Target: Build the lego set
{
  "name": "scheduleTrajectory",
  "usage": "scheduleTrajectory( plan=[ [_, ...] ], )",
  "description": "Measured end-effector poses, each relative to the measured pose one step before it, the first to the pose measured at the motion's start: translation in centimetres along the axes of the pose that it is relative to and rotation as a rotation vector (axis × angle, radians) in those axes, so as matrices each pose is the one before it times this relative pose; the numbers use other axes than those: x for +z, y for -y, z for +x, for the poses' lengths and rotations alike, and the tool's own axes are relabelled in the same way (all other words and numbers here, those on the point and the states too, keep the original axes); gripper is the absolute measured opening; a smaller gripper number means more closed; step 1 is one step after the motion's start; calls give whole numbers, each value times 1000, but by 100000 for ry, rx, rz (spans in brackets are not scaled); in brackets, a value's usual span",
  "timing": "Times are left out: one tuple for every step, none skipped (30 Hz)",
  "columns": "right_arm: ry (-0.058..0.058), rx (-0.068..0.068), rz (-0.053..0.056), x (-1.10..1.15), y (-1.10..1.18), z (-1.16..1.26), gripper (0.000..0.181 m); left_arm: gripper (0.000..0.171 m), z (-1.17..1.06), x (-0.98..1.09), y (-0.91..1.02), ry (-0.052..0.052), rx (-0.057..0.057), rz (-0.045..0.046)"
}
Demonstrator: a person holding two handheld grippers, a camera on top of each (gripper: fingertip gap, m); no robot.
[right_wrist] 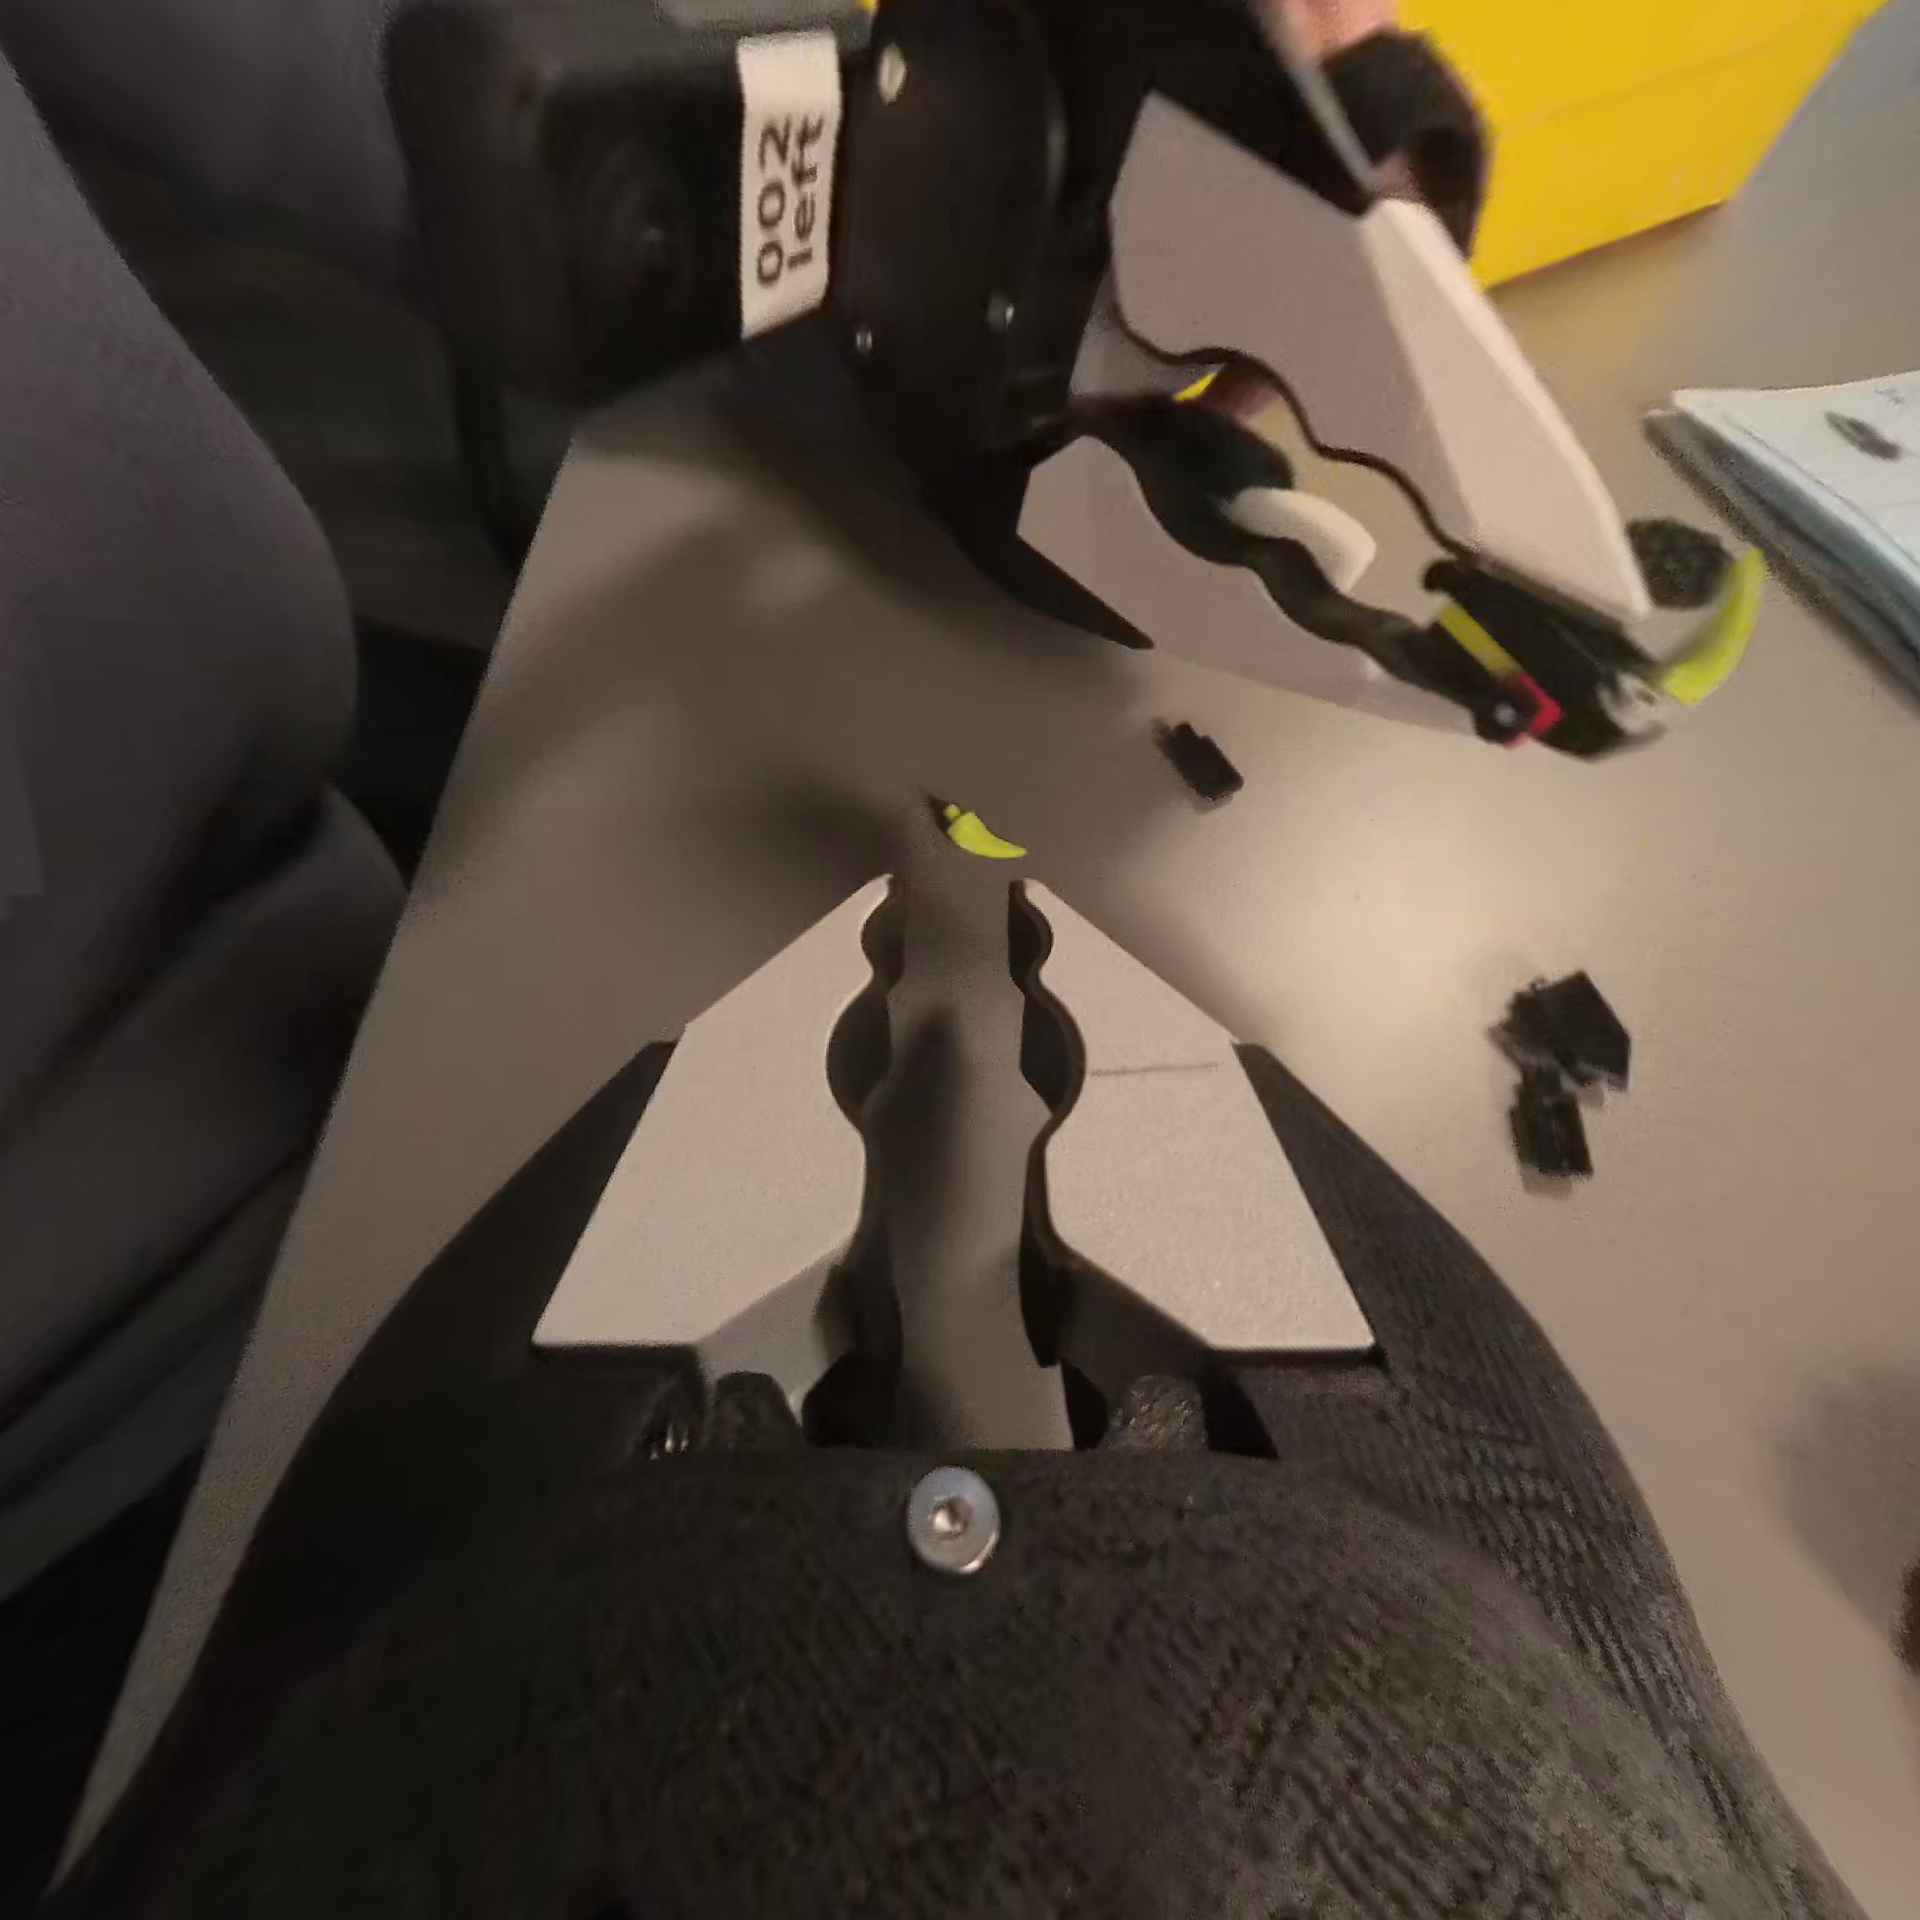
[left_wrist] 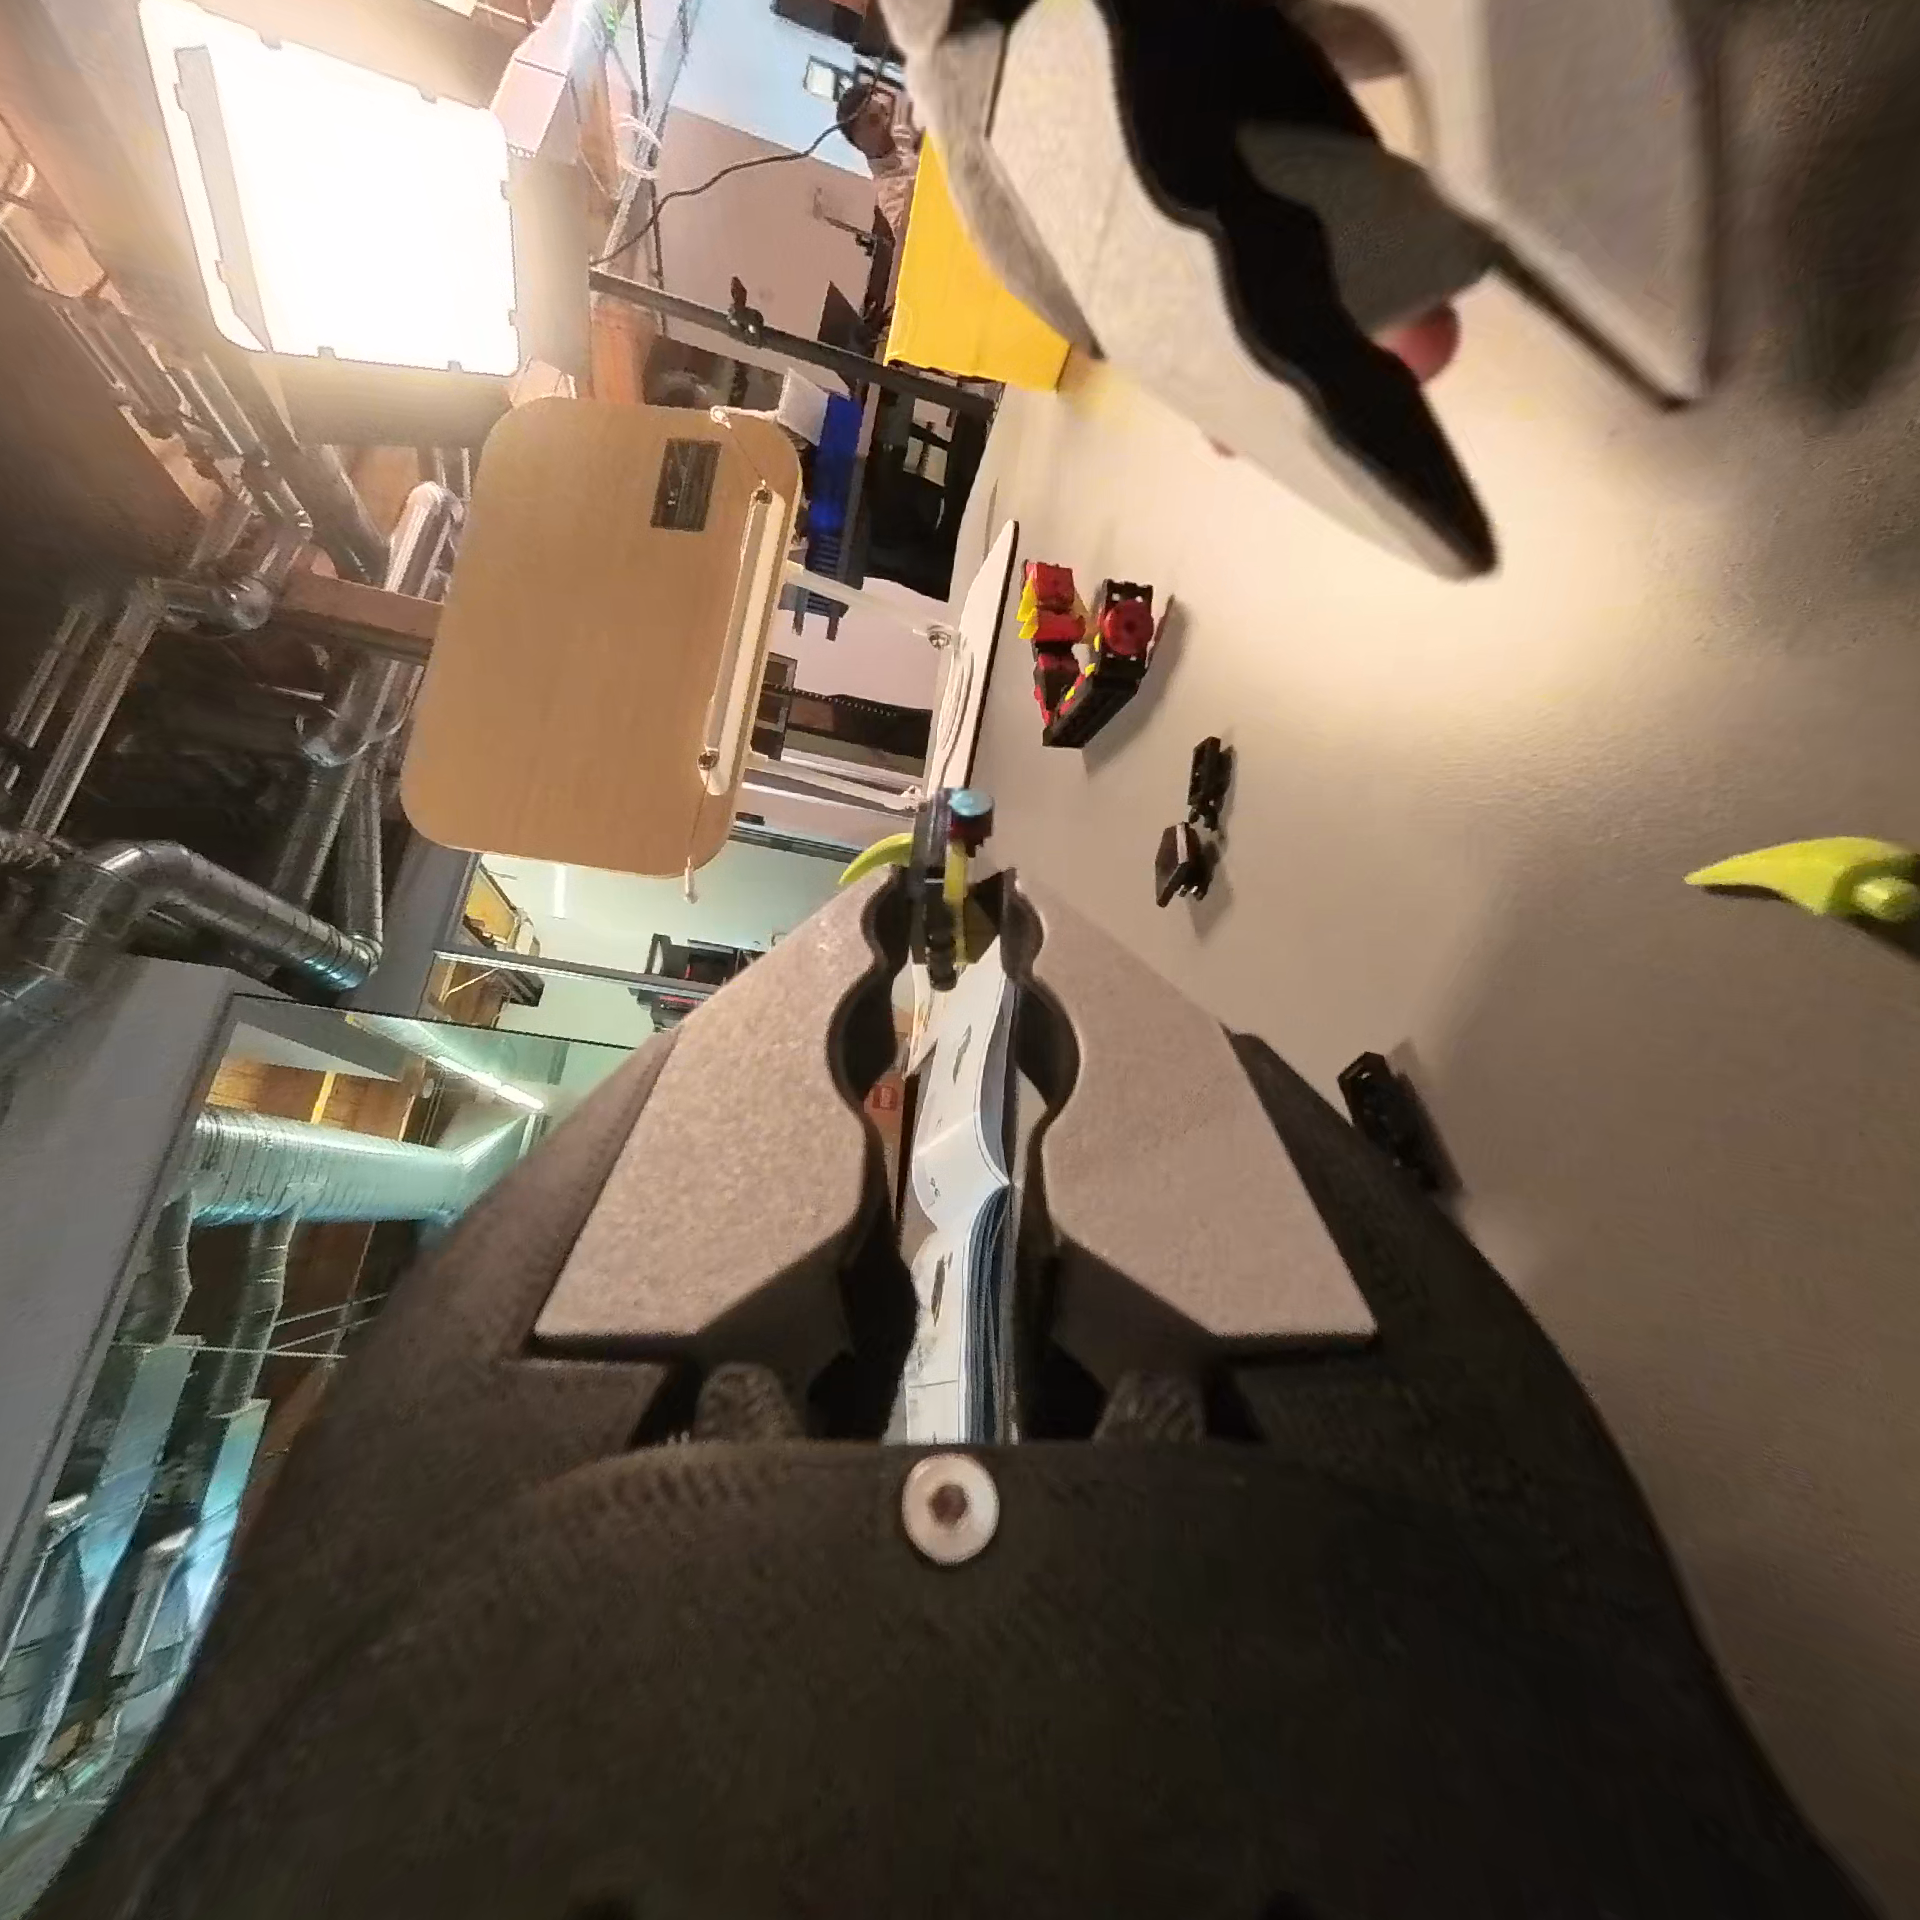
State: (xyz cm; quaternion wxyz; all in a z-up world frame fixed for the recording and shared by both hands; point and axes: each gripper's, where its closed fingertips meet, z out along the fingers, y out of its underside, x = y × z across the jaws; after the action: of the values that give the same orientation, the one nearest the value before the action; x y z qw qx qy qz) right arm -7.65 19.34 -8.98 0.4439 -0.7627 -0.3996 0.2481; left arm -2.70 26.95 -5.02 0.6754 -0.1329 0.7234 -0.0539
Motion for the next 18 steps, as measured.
scheduleTrajectory(
  plan=[
    [-501,-2891,-3467,740,-164,45,21,16,56,14,-28,-278,-27,-115],
    [-176,-905,-2782,630,-112,222,23,16,74,6,-18,-459,-183,-70],
    [1851,549,-1621,511,4,63,24,16,-2,-22,0,-8,38,97],
    [2956,1101,-561,396,158,-60,24,16,-31,-28,4,76,-27,165],
    [2869,365,-171,345,207,-67,23,16,25,-30,-7,-271,-304,132],
    [2235,-865,-501,325,159,-48,22,16,36,-16,-14,-232,-241,34],
    [1775,-1744,-1309,327,21,-44,21,16,40,-19,-2,-191,73,117],
    [1131,-2078,-2704,362,-198,-7,18,16,59,-12,1,-269,125,78],
    [361,-2150,-4052,352,-399,58,17,16,53,-10,2,-260,82,-11],
    [118,-2294,-2490,234,-148,41,15,16,47,6,4,-203,14,65],
    [702,-2043,-1797,77,-27,-66,12,16,54,7,-14,-327,-53,55],
    [632,-1289,-2294,8,-63,-36,10,16,48,13,-22,-318,-111,-106],
    [538,-1030,-2288,-45,-74,-18,9,16,14,-5,-1,11,64,38],
    [740,-1273,-2366,-83,-121,-61,5,16,25,-12,8,-134,69,92],
    [763,-1544,-2481,-132,-169,-86,2,16,69,17,8,-428,-110,-25],
    [734,-1471,-2395,-180,-193,-82,0,15,54,11,9,-290,-28,6],
    [786,-1107,-2228,-211,-200,-75,0,15,45,12,31,-181,207,141],
    [748,-899,-2286,-238,-233,-84,0,16,60,11,11,-262,139,-12]
  ],
)
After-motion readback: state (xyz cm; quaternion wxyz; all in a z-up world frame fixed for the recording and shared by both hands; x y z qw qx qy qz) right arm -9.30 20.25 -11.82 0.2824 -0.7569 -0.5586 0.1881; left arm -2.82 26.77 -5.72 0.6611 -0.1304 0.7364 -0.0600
